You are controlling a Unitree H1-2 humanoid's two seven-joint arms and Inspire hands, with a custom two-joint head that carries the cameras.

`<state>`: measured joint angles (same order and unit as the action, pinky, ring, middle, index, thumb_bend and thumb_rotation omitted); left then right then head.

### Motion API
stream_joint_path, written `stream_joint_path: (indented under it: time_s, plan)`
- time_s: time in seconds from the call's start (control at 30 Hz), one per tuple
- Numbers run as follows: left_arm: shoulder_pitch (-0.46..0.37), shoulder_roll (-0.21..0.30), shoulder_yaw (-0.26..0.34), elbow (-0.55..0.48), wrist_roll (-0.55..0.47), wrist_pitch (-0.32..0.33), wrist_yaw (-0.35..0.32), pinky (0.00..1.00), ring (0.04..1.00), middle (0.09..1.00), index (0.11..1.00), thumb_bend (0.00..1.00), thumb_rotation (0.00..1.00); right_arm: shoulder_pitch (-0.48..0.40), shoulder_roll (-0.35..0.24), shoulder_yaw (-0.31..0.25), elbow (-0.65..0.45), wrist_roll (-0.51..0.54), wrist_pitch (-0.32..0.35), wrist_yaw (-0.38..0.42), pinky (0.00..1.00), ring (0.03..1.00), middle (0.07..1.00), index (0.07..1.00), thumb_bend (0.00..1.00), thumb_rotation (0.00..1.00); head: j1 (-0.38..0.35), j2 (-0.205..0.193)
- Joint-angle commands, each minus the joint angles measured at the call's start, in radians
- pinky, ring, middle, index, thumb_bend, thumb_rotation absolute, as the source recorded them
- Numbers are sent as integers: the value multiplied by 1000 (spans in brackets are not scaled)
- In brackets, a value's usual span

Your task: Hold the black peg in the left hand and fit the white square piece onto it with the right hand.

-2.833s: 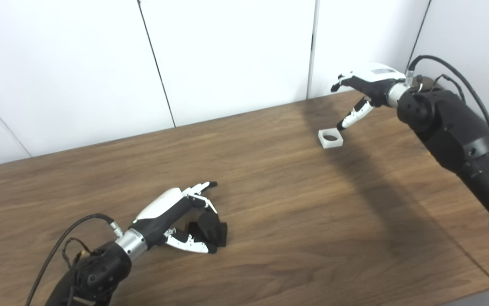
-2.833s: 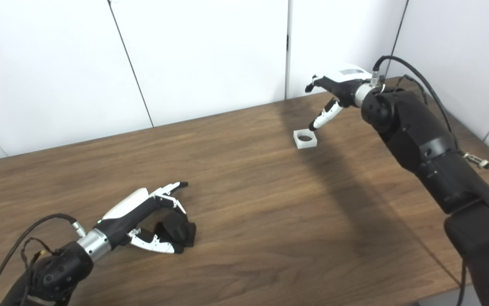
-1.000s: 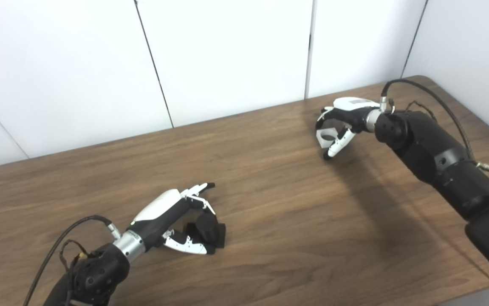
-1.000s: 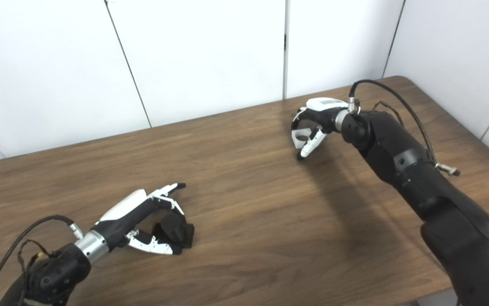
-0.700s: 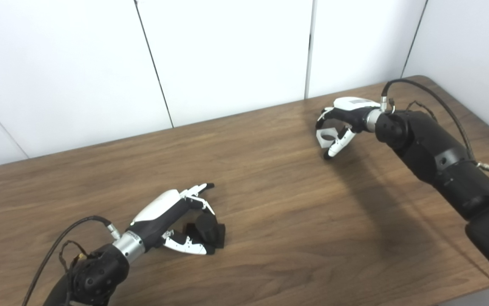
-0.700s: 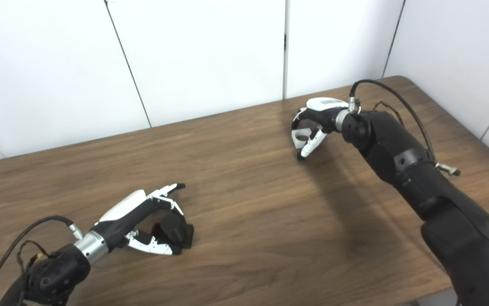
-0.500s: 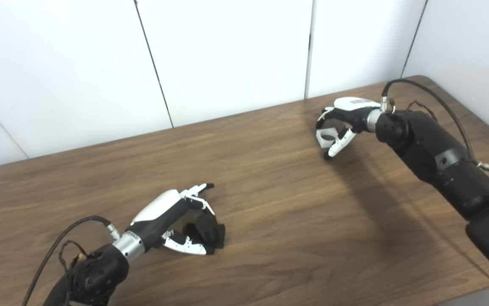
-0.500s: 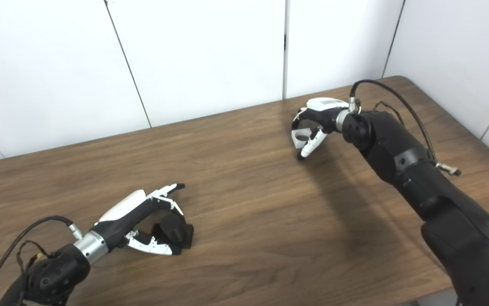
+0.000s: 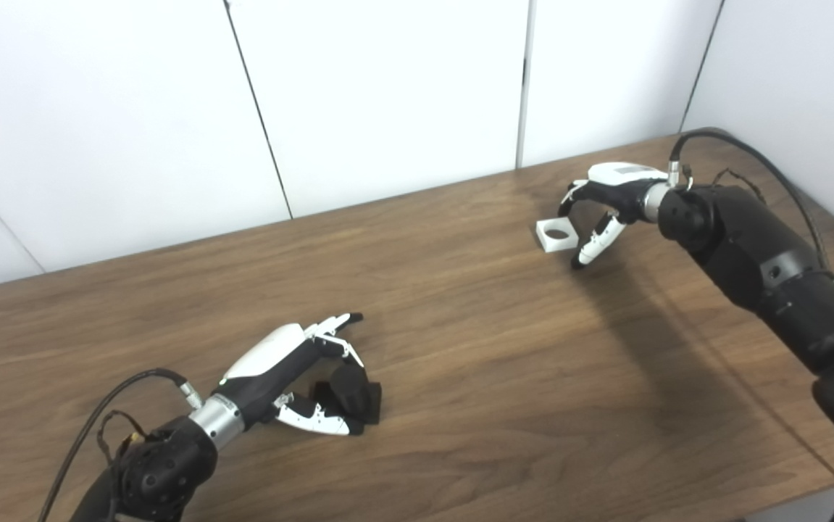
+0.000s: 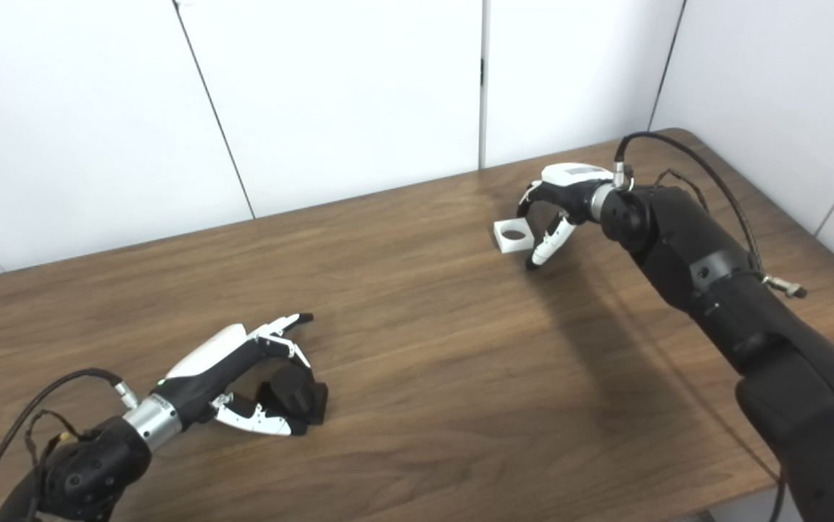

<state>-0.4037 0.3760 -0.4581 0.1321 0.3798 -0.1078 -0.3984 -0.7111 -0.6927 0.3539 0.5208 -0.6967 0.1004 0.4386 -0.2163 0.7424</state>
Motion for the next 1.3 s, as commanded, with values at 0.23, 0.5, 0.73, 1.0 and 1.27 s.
stream_joint_path:
  time_s: [0.23, 0.5, 0.73, 1.0, 1.27]
  plan:
    - [22, 40, -19, 18, 55, 29, -44, 989, 1000, 1000, 495, 522, 76, -33, -34, -14, -28, -3, 12, -3, 1000, 997, 962, 786, 791, 317, 2, 6]
    - [19, 39, -18, 24, 51, 26, -44, 992, 1000, 1000, 495, 522, 76, -32, -23, -13, -23, 1, 12, -5, 1000, 996, 960, 789, 794, 309, 3, 5]
    - [18, 35, -18, 27, 53, 23, -39, 987, 1000, 1000, 495, 522, 75, -42, 3, -11, -4, 10, -1, -18, 1000, 997, 958, 790, 797, 312, 7, 4]
    - [19, 35, -16, 19, 51, 31, -42, 995, 1000, 1000, 495, 522, 76, -50, 18, -6, 3, 6, 1, -28, 1000, 995, 960, 779, 789, 314, 11, 7]
    - [19, 36, -15, 15, 49, 35, -47, 993, 1000, 1000, 495, 522, 76, -48, 16, -2, 13, 2, -7, -38, 1000, 990, 947, 754, 782, 319, 15, 11]
